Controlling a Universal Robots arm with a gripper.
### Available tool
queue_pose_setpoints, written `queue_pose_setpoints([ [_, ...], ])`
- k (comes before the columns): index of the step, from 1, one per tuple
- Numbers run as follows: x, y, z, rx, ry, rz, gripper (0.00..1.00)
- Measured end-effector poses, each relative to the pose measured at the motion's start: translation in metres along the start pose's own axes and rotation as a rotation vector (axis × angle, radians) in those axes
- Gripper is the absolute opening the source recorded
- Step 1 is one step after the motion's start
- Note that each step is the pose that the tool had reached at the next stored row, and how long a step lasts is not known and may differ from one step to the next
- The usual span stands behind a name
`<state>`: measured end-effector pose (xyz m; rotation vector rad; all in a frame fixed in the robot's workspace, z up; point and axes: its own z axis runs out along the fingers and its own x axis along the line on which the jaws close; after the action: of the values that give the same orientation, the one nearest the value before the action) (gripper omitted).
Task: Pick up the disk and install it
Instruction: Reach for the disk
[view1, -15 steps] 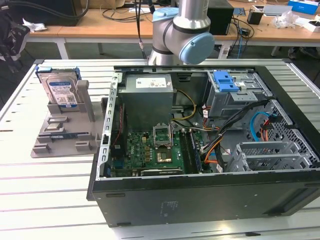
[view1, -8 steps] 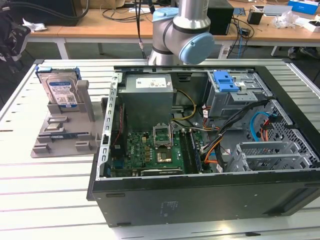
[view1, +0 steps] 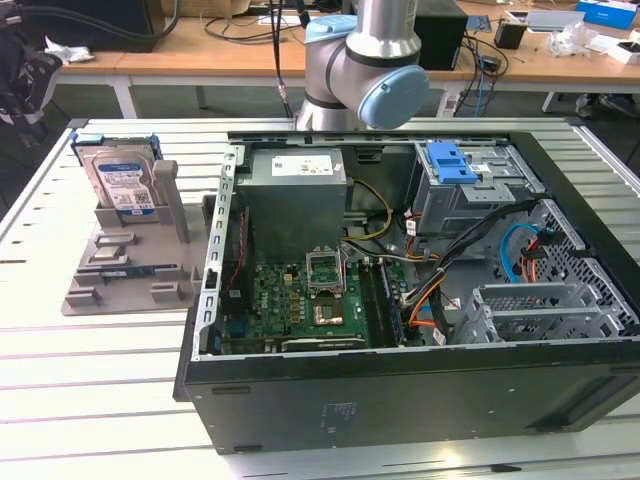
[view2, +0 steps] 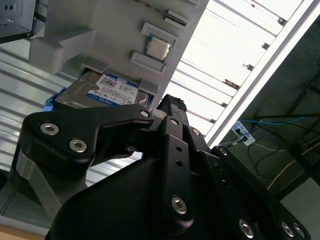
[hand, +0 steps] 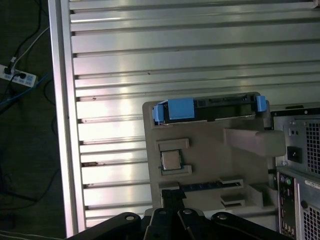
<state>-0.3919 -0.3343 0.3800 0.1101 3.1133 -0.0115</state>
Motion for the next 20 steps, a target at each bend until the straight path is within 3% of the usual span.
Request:
queue_pose_setpoints([
  [9,0.0000,0.0013,0.0034,0.0001,-0.0002,0.000,0.11],
  [20,-0.0080,0.0129,0.0059,0.0004,-0.0001,0.000,0.11],
])
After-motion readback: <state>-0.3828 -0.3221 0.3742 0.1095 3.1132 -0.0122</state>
